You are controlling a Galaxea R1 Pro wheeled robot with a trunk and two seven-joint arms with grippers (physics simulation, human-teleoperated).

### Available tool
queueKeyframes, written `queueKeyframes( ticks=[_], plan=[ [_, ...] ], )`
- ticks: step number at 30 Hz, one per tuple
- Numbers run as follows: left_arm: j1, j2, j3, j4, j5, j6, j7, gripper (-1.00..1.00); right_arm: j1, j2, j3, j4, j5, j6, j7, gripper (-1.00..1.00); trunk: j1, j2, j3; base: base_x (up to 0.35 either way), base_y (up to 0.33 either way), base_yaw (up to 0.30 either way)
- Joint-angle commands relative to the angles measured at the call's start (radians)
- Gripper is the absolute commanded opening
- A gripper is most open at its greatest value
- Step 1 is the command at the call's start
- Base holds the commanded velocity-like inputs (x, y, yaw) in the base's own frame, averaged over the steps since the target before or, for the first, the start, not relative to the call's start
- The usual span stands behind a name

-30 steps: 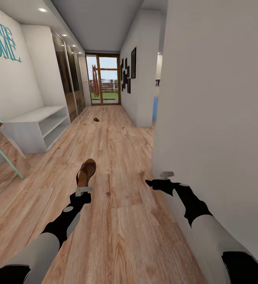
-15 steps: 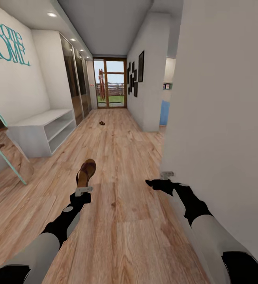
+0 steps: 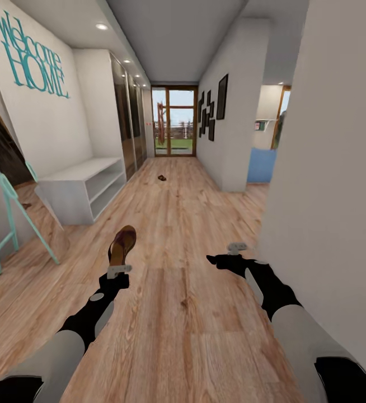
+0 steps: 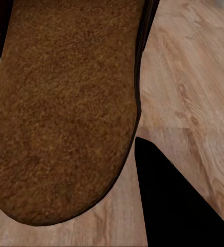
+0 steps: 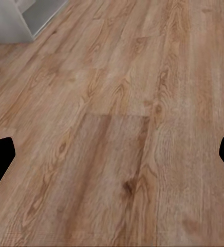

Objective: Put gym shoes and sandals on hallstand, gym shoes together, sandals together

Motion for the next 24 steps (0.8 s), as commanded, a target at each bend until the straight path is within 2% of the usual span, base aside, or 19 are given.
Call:
queueKeyframes(
  ticks=[1,18,19,21,23,24],
  plan=[
    [0.0,0.0,-0.002,0.0,0.004,-0.002,0.002,-1.0,0.0,0.0,-0.002,-0.001,-0.005,0.006,0.001,1.0,0.0,0.0,-0.001,0.237,0.239,0.017],
    [0.0,-0.001,-0.003,0.0,0.004,-0.002,0.002,-1.0,0.0,0.001,-0.002,-0.004,-0.006,0.004,-0.008,1.0,0.0,0.0,-0.001,0.242,0.232,0.003],
    [0.0,-0.001,-0.003,0.0,0.004,-0.002,0.002,-1.0,0.0,0.001,-0.001,-0.004,-0.006,0.004,-0.021,1.0,0.0,0.0,-0.001,0.243,0.229,0.0],
    [0.0,-0.001,-0.003,0.0,0.004,-0.002,0.002,-1.0,0.0,0.002,0.0,-0.003,-0.005,0.002,-0.112,1.0,0.0,0.0,-0.001,0.243,0.229,0.0],
    [0.0,-0.001,-0.002,0.0,0.004,-0.002,0.001,-1.0,0.0,0.002,0.0,-0.002,-0.005,-0.001,-0.17,1.0,0.0,0.0,-0.001,0.243,0.229,0.0],
    [0.0,-0.001,-0.003,0.0,0.004,-0.002,0.001,-1.0,0.0,0.002,0.001,0.0,-0.004,-0.008,-0.237,1.0,0.0,0.0,-0.001,0.243,0.229,0.0]
  ],
)
